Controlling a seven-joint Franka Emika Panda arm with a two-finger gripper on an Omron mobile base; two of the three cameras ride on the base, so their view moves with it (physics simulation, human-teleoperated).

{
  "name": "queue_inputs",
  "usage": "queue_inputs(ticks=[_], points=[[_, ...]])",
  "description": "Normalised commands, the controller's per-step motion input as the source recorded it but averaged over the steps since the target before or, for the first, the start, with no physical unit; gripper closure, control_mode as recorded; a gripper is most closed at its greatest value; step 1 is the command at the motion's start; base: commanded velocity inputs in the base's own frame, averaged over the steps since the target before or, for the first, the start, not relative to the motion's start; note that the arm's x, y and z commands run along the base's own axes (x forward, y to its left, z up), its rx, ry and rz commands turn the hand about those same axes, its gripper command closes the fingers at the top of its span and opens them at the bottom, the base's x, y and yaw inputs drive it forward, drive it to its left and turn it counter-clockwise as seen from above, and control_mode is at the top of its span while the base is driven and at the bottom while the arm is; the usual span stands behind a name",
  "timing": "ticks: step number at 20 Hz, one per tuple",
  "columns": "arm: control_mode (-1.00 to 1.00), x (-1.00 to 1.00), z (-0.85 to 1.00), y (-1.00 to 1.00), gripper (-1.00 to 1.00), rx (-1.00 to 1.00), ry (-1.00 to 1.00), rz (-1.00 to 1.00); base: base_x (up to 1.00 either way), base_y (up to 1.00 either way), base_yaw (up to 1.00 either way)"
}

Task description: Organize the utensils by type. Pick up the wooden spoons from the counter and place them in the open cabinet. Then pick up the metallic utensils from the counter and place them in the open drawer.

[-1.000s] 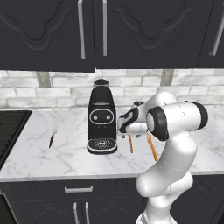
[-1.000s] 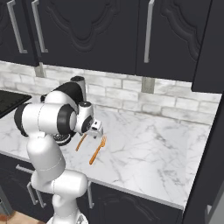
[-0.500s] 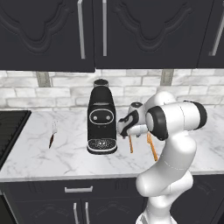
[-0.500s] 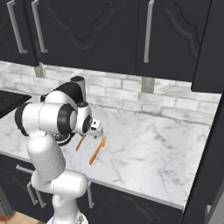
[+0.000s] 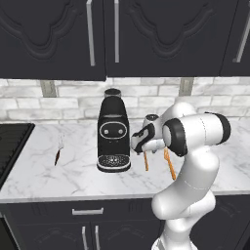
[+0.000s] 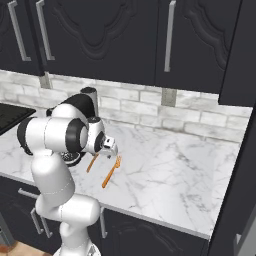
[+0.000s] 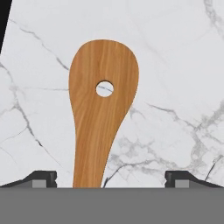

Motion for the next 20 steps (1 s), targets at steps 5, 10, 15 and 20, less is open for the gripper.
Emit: queue_inputs(ticks=[5,10,15,20], points=[[-1.0,0.01,-0.27,0.08,1.0,0.0,0.0,0.0,0.0,0.0,0.0],[-1.0,0.0,-0.36,0.05,1.0,0.0,0.0,0.0,0.0,0.0,0.0],[-1.0,0.0,-0.4,-0.1,1.0,0.0,0.0,0.0,0.0,0.0,0.0],[-1.0,-0.04,-0.4,-0.17,1.0,0.0,0.0,0.0,0.0,0.0,0.0]])
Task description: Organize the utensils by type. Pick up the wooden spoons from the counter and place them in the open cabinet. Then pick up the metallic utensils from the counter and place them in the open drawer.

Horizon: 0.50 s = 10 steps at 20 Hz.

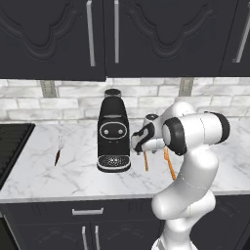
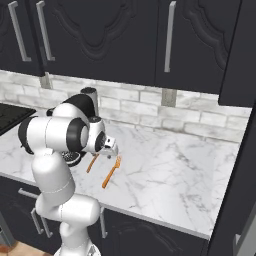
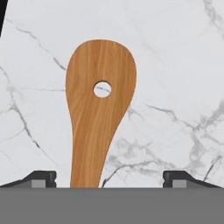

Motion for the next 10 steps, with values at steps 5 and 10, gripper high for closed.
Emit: queue_inputs(ticks=[5,10], points=[[-1.0,-0.06,-0.32,-0.18,1.0,0.0,0.0,0.0,0.0,0.0,0.0],[-1.0,-0.1,-0.19,-0.23,1.0,0.0,0.0,0.0,0.0,0.0,0.0]])
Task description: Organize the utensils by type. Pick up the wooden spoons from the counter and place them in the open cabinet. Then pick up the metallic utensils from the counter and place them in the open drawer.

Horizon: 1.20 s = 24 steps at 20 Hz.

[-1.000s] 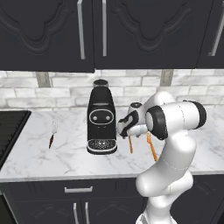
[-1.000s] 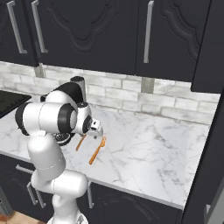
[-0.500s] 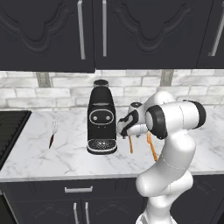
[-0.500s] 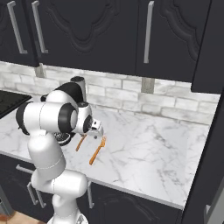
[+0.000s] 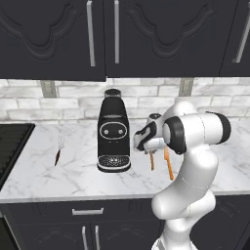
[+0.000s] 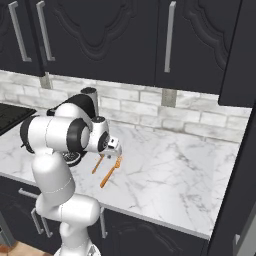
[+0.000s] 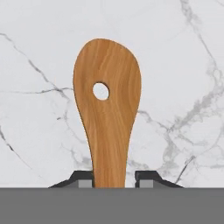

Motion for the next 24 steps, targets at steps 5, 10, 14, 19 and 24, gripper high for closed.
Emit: queue_inputs(ticks=[5,10,14,19,24], points=[[-1.0,-0.07,-0.08,-0.16,1.0,0.0,0.0,0.0,0.0,0.0,0.0],[-1.0,-0.04,-0.02,-0.1,1.0,0.0,0.0,0.0,0.0,0.0,0.0],[-1.0,-0.01,0.01,-0.01,1.0,0.0,0.0,0.0,0.0,0.0,0.0],[-1.0,-0.04,0.26,0.0,1.0,0.0,0.0,0.0,0.0,0.0,0.0],[-1.0,-0.18,0.49,0.01,1.0,0.0,-0.04,0.0,0.0,0.0,0.0]])
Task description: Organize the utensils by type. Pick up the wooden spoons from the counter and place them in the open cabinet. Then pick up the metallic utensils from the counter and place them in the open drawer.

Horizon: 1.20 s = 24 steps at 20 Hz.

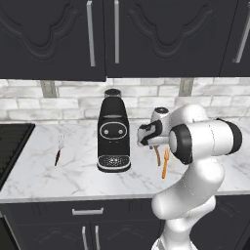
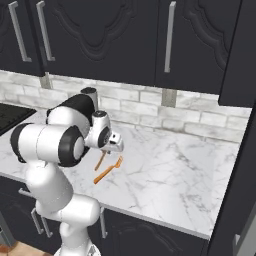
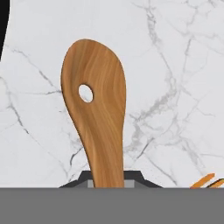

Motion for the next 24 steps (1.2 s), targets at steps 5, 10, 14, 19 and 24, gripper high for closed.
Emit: queue_inputs(ticks=[5,10,14,19,24], points=[[-1.0,-0.27,0.5,0.0,1.0,0.01,0.0,0.0,0.0,0.0,0.0],[-1.0,-0.44,0.49,-0.02,1.0,0.01,0.0,0.0,0.0,0.0,0.0],[-1.0,-0.43,0.53,-0.03,1.0,0.0,-0.06,0.0,0.0,0.0,0.0],[-1.0,-0.42,0.54,-0.05,1.0,0.0,-0.1,0.0,0.0,0.0,0.0],[-1.0,-0.38,0.55,-0.05,1.0,-0.03,-0.12,0.0,0.0,0.0,0.0]])
